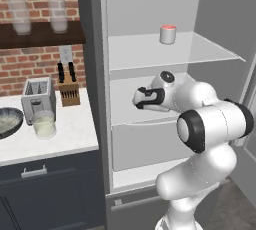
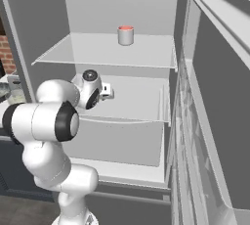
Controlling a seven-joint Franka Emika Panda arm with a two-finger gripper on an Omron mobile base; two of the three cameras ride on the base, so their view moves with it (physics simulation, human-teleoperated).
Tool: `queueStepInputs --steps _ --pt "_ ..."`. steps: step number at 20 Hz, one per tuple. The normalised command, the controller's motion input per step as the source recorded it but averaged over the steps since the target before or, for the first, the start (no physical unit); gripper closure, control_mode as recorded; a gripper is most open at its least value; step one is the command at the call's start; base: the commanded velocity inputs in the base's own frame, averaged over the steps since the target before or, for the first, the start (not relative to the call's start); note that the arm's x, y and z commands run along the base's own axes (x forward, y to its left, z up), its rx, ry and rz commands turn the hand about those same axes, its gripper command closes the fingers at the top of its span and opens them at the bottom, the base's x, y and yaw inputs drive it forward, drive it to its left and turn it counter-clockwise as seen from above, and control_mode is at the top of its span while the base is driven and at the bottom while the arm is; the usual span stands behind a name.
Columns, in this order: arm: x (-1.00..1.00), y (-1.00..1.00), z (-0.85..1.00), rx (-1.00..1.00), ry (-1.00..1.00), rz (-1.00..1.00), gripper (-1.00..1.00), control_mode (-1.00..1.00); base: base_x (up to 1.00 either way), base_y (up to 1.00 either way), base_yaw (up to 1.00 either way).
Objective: Grab a lemon wedge from the fridge and one ice cube from the ice bowl, and put them in the glass of lemonade.
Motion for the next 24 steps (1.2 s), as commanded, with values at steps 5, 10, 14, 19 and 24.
queueStepInputs --steps 5,10,14,19,24 --pt "-0.24 0.0 0.0 0.0 0.0 0.0 1.0 -1.0 0.0 0.0 0.0" --pt "-0.33 0.0 0.0 0.0 0.0 -0.01 1.0 -1.0 0.0 0.0 0.0" --pt "-0.46 0.0 0.22 0.0 -0.01 -0.02 1.0 -1.0 0.0 0.0 0.0" --pt "-0.9 0.0 0.87 0.0 0.0 -0.02 1.0 -1.0 0.0 0.0 0.0" --pt "-0.87 -0.02 1.0 0.0 0.12 0.0 1.0 -1.0 0.0 0.0 0.0"
